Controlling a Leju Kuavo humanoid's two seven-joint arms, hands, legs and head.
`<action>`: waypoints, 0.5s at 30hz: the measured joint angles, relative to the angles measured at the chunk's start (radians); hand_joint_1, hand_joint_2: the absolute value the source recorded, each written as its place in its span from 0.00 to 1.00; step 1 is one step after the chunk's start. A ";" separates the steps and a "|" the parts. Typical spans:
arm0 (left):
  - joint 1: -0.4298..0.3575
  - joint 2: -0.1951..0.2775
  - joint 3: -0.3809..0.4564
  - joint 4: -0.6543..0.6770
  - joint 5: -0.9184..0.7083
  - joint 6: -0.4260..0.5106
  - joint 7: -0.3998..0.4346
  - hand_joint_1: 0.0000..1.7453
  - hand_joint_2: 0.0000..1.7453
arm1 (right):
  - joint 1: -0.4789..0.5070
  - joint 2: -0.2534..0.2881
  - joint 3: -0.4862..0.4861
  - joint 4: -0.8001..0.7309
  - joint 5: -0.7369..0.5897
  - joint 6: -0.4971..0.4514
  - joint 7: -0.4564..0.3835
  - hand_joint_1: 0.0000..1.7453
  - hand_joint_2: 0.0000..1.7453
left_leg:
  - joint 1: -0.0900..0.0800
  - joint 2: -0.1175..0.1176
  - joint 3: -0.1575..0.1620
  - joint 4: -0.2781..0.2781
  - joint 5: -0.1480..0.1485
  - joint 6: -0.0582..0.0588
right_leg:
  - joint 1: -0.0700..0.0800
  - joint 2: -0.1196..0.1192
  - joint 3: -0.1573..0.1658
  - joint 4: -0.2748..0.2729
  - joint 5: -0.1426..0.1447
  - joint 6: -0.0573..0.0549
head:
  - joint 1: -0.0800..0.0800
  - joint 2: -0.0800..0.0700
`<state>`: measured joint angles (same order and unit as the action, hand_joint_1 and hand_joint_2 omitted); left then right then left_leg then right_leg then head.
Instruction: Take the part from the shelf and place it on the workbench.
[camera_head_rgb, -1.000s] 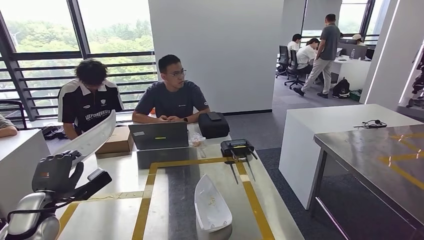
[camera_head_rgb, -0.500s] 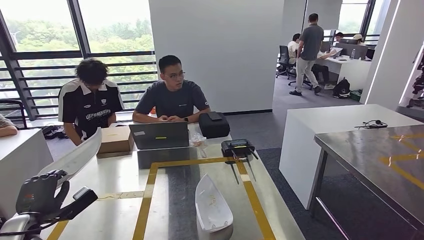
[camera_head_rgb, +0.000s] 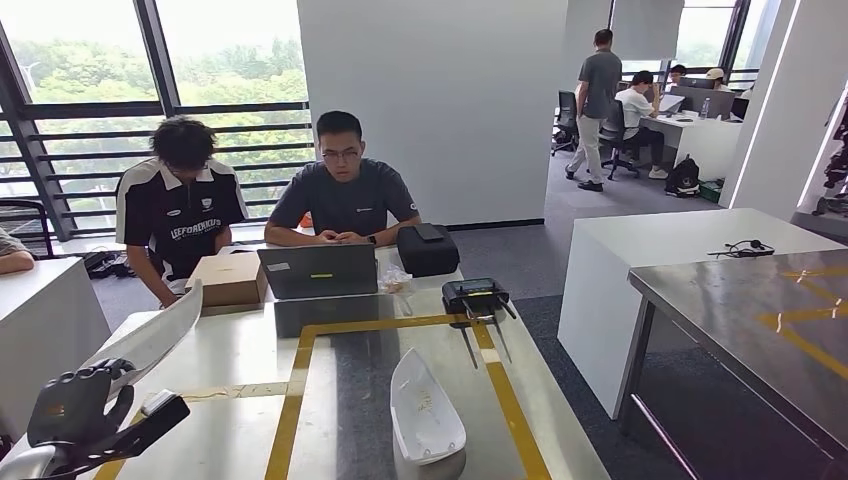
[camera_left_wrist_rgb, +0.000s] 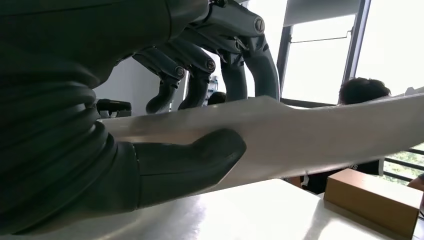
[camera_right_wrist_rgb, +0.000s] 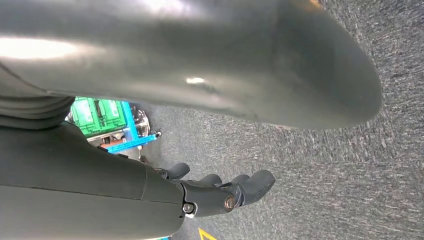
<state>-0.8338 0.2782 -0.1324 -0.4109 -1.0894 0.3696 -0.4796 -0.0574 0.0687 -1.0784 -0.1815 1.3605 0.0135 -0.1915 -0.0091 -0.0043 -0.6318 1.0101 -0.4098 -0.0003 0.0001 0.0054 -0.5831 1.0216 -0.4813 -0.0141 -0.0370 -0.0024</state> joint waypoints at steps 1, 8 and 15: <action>0.001 0.001 0.004 0.004 0.002 0.001 -0.002 0.00 0.50 | 0.000 0.000 0.000 0.000 0.001 0.000 0.000 0.00 0.00 | 0.000 0.000 0.000 0.000 0.000 0.000 | 0.000 0.000 0.000 0.000 0.000 0.000 | 0.000 0.000; 0.019 0.004 0.020 0.023 -0.021 0.048 0.015 0.00 0.00 | 0.002 0.000 0.000 0.000 0.006 0.000 0.000 0.00 0.00 | 0.000 0.000 0.000 0.000 0.000 0.000 | 0.000 0.000 0.000 0.000 0.000 0.000 | 0.000 0.000; 0.021 -0.001 0.020 0.027 -0.048 0.070 0.022 0.00 0.00 | 0.002 0.000 0.000 0.000 0.007 0.000 0.000 0.00 0.00 | 0.000 0.000 0.000 0.000 0.000 0.000 | 0.000 0.000 0.000 0.000 0.000 0.000 | 0.000 0.000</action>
<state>-0.8127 0.2770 -0.1122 -0.3840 -1.1372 0.4398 -0.4577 -0.0558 0.0687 -1.0784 -0.1816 1.3671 0.0130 -0.1915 -0.0091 -0.0041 -0.6316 1.0101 -0.4101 -0.0005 0.0001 0.0055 -0.5833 1.0216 -0.4816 -0.0146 -0.0370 -0.0023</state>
